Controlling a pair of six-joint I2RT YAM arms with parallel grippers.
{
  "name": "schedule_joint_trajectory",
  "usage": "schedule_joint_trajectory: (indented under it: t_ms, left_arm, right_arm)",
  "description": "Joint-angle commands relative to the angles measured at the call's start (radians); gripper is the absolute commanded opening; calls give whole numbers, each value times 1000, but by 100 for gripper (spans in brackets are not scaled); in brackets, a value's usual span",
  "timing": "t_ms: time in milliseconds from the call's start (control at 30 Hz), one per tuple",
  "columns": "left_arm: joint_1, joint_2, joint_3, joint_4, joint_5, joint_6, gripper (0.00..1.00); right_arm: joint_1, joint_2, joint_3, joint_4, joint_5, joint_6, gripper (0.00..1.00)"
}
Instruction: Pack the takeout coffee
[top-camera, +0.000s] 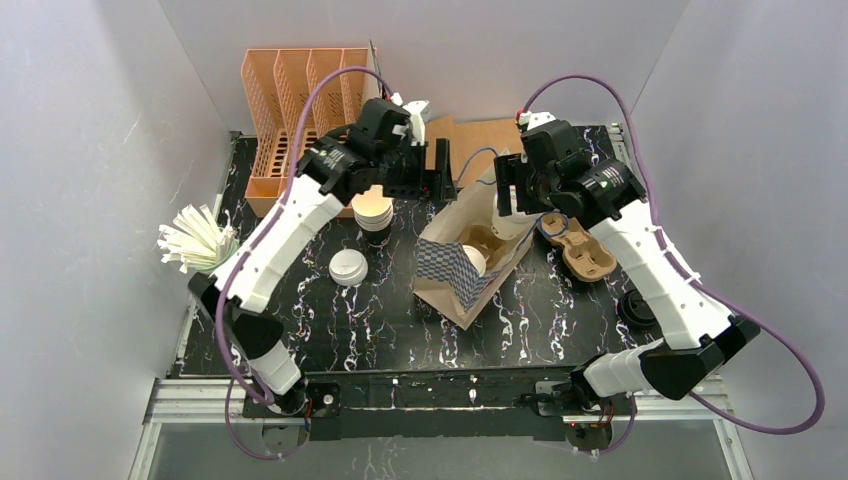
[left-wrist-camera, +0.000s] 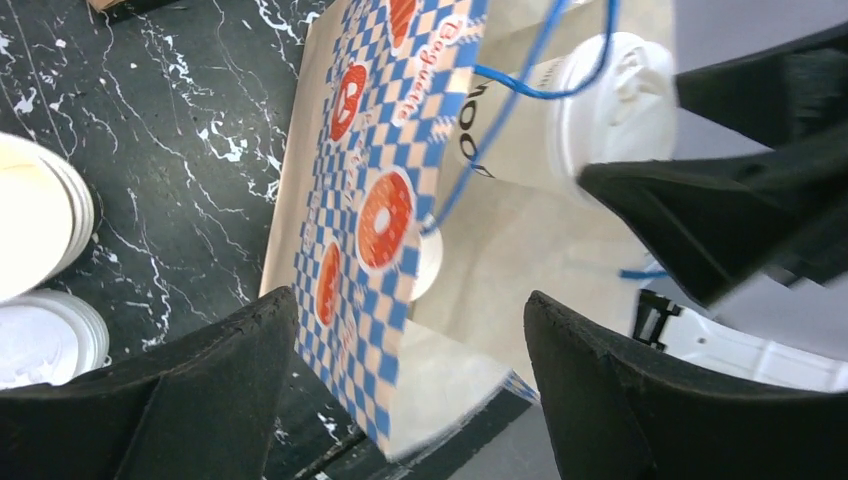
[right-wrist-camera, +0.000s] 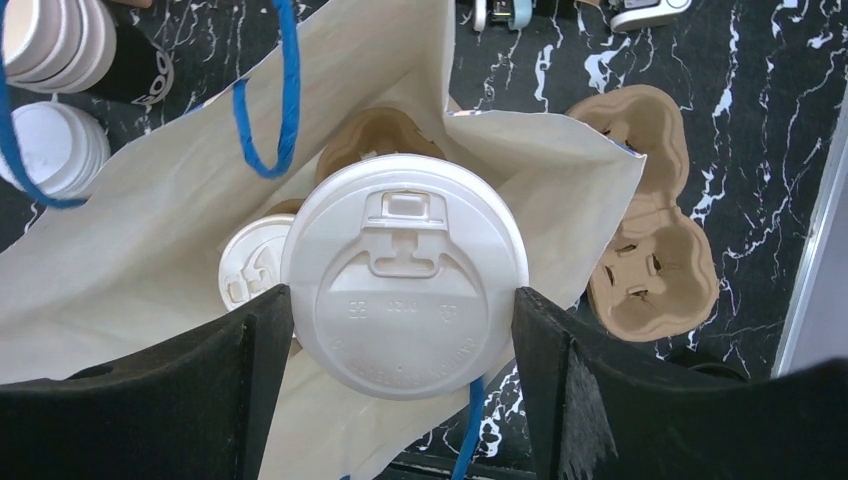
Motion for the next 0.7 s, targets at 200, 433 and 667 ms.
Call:
schedule_joint_trajectory:
  t_ms: [200, 433, 667]
  left_arm:
    - [0, 44, -64, 126, 52, 73, 54]
    - [-4, -21, -179, 119, 120, 13, 24]
    - [-59, -61, -242, 127, 166, -81, 9]
  right_arm:
    - [-18, 69, 21, 76, 116, 51, 28]
    - [-44, 150, 57, 190, 86, -12, 28]
    - [-52, 246, 143, 285, -13, -94, 27]
